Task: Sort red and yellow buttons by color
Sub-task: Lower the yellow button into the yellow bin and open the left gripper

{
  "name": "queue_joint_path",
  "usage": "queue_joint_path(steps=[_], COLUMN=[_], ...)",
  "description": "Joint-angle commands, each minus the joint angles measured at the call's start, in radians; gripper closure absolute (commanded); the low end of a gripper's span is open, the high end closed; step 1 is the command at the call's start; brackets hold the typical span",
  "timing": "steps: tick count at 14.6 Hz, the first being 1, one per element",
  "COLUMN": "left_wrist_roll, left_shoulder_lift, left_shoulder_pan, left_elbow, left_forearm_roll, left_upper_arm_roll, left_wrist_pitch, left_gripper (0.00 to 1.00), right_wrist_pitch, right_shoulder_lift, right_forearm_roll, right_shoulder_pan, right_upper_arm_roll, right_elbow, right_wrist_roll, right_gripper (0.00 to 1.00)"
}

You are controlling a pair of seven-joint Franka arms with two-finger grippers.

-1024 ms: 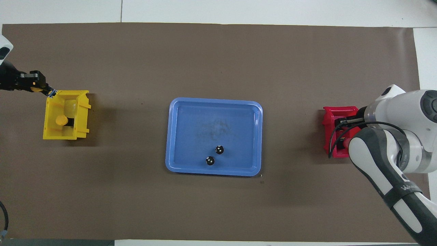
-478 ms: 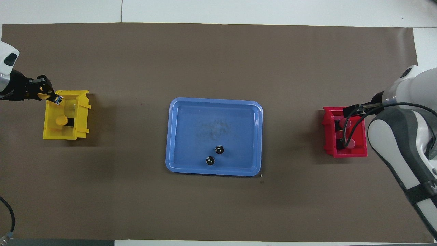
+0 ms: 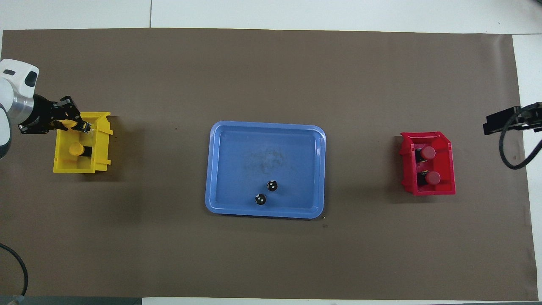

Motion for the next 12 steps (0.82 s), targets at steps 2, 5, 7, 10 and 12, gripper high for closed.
queue_joint_path(steps=[2, 5, 7, 10, 12], left_wrist_roll=[-0.009, -0.003, -0.002, 0.002, 0.002], left_shoulder_lift=[-0.015, 0.002, 0.008, 0.016, 0.016], left_shoulder_pan=[-0.005, -0.005, -0.005, -0.001, 0.005], left_elbow=[-0.079, -0.078, -0.079, -0.078, -0.072], left_forearm_roll=[-0.015, -0.047, -0.048, -0.048, -0.047], left_upper_arm_roll=[0.004, 0.004, 0.004, 0.005, 0.005], left_wrist_pitch=[0.092, 0.12, 0.138, 0.135, 0.129], left_gripper=[0.98, 0.99, 0.98, 0.95, 0.82], right_wrist_pitch=[-0.082, -0.125, -0.129, -0.115, -0.118], right_shoulder_lift=[0.025, 0.029, 0.04, 0.016, -0.015], right_forearm_roll=[0.005, -0.027, -0.039, -0.029, -0.032], right_shoulder_pan=[-0.035, -0.024, 0.021, 0.198, 0.313], right_upper_arm_roll=[0.004, 0.013, -0.014, -0.226, -0.327], right_elbow=[0.095, 0.109, 0.11, 0.098, 0.074], right_wrist_roll=[0.011, 0.013, 0.011, 0.006, 0.008], right_gripper=[0.0, 0.0, 0.0, 0.0, 0.0])
